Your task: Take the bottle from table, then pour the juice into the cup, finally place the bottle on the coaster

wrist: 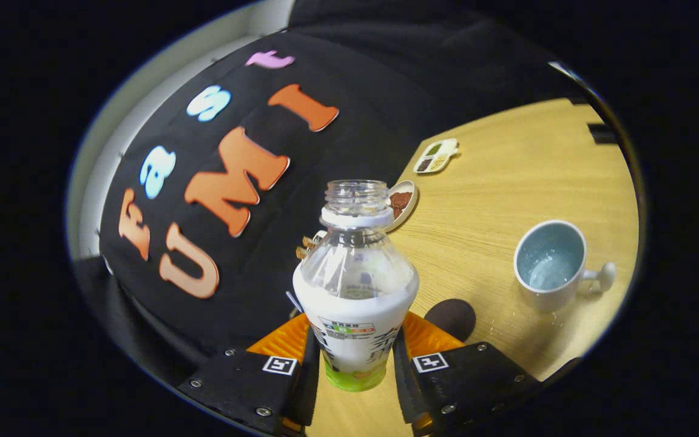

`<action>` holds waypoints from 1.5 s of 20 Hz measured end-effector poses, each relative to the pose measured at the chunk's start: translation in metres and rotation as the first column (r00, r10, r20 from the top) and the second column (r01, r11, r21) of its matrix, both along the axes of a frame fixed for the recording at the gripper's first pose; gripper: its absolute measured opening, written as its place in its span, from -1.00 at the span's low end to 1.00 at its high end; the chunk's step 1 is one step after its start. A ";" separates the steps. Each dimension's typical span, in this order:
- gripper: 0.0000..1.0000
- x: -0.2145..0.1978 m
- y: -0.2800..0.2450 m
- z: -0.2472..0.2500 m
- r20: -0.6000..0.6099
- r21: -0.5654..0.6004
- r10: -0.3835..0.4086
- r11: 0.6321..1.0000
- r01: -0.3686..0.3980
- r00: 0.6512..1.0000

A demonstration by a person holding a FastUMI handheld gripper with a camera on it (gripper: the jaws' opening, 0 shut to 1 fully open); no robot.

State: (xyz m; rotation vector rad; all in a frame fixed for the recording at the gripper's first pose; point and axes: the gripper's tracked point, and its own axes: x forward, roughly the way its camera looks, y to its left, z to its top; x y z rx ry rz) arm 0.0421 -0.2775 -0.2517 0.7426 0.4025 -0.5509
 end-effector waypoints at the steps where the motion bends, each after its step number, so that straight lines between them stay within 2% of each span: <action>1: 0.10 0.001 0.000 0.001 -0.052 -0.095 0.035 0.995 -0.040 0.998; 3: 0.09 0.006 -0.004 0.004 -0.161 -0.291 0.067 0.950 -0.113 0.985; 6: 0.10 0.002 -0.019 -0.001 -0.307 -0.502 0.049 0.840 -0.206 0.950; 9: 0.10 0.015 -0.020 -0.016 -0.369 -0.544 0.057 0.796 -0.266 0.928; 13: 0.10 0.025 -0.036 -0.040 -0.432 -0.609 0.020 0.731 -0.308 0.902; 18: 0.13 0.037 -0.040 -0.067 -0.393 -0.562 0.036 0.782 -0.271 0.919; 23: 0.18 0.031 -0.051 -0.085 -0.395 -0.541 0.000 0.808 -0.233 0.919; 27: 0.20 0.030 -0.050 -0.085 -0.387 -0.551 -0.003 0.802 -0.229 0.922; 30: 0.30 0.027 -0.048 -0.086 -0.376 -0.547 0.003 0.807 -0.224 0.927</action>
